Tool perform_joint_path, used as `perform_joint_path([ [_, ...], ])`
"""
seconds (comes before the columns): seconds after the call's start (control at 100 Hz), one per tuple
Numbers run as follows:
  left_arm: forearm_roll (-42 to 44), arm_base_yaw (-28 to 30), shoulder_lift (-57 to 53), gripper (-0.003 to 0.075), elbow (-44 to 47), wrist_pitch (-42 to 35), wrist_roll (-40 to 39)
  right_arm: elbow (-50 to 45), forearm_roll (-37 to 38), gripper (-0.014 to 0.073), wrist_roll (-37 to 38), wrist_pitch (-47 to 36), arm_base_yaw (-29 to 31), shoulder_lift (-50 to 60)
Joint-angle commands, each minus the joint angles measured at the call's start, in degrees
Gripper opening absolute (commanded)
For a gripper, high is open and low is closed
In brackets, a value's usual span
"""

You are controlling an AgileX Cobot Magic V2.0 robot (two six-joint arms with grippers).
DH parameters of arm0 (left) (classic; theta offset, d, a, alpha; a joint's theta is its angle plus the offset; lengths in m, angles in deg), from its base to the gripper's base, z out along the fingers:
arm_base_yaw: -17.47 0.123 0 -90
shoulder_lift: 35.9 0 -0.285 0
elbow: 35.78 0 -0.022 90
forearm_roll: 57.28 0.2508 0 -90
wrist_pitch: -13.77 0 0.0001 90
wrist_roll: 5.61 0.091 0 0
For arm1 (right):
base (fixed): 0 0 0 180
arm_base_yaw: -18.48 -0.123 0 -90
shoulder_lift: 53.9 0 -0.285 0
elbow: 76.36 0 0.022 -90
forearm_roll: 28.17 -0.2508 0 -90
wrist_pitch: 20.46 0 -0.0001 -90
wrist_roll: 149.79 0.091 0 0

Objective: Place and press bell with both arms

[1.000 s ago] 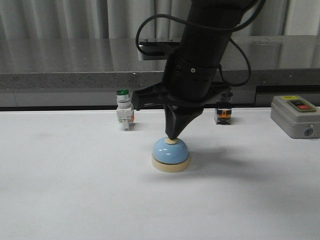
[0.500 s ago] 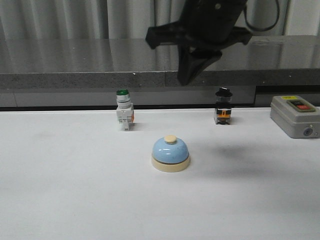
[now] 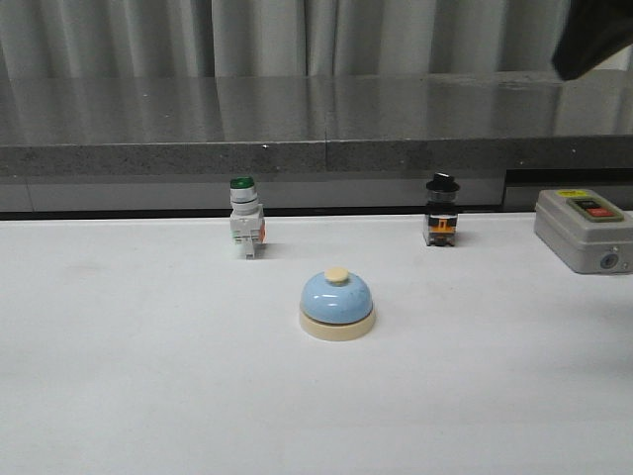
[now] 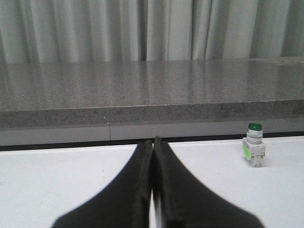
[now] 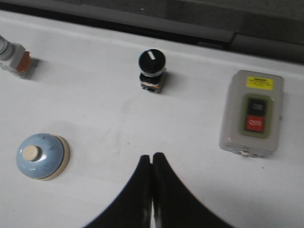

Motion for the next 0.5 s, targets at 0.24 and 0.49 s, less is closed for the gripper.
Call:
perform_joint_path([
  [0.24, 0.0, 0.2, -1.8, -0.0020, 2.6, -4.5, -0.4, -13.4, 0.3, -0.0060, -0.2, -10.6, 5.9, 21.3],
  [0.49, 0.0, 0.2, -1.8, -0.0020, 2.6, -4.5, -0.4, -23.5, 0.3, -0.0060, -0.2, -14.4, 6.0, 36.2],
])
